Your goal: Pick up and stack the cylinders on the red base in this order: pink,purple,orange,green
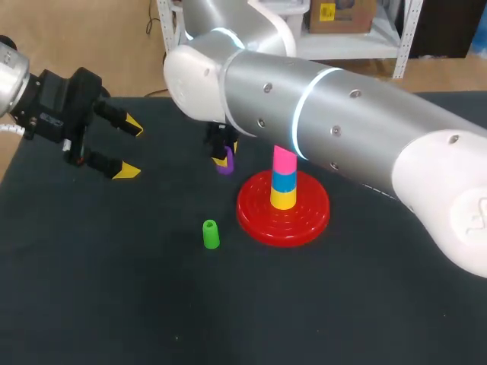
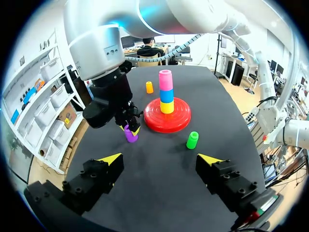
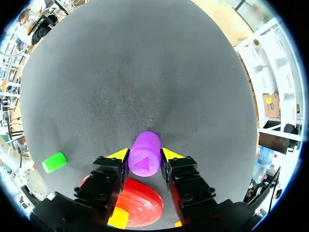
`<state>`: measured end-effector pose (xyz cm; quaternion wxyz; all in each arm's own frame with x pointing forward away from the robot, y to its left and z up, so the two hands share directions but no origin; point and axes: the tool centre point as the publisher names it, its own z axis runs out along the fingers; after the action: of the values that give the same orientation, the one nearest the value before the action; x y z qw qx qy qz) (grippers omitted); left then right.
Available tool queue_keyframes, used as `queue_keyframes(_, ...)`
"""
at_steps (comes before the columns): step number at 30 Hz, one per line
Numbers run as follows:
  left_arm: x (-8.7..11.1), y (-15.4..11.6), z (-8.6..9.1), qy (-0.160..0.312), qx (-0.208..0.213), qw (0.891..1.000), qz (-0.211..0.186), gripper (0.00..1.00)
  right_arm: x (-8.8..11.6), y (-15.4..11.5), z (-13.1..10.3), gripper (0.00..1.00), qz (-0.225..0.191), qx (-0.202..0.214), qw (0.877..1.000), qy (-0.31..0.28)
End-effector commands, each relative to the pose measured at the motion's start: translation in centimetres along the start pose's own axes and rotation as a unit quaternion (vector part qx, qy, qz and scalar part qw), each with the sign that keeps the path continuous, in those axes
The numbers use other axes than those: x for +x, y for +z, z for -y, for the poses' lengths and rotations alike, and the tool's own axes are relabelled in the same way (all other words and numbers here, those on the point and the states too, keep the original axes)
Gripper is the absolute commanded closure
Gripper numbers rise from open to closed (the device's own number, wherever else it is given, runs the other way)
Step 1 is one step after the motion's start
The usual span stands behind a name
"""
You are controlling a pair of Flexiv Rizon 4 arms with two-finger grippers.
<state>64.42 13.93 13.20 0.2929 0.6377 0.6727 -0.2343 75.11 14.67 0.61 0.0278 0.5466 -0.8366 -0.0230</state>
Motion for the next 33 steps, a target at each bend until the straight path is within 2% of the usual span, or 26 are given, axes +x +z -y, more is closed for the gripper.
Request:
queue_keyframes(1,0.1,0.0,0.0,0.001,-0.001,1.000,0.002,0.00,-0.4,-0.1,0.3,1.00,-0.004,-0.003,1.000,0.000)
queue_keyframes(6,0.1,0.0,0.0,0.001,-0.001,1.000,0.002,0.00,-0.1,-1.6,0.0,1.00,0.002,0.003,1.000,-0.004)
queue_keyframes(17,0.1,0.0,0.0,0.001,-0.001,1.000,0.002,0.00,2.3,-8.5,1.4,1.00,0.024,0.045,0.999,0.013)
queue_keyframes(26,0.1,0.0,0.0,0.001,-0.001,1.000,0.002,0.00,6.7,-16.2,1.9,1.00,0.038,0.063,0.997,0.015)
queue_keyframes(33,0.1,0.0,0.0,0.001,-0.001,1.000,0.002,0.00,10.6,-20.0,1.5,1.00,0.046,0.054,0.997,0.018)
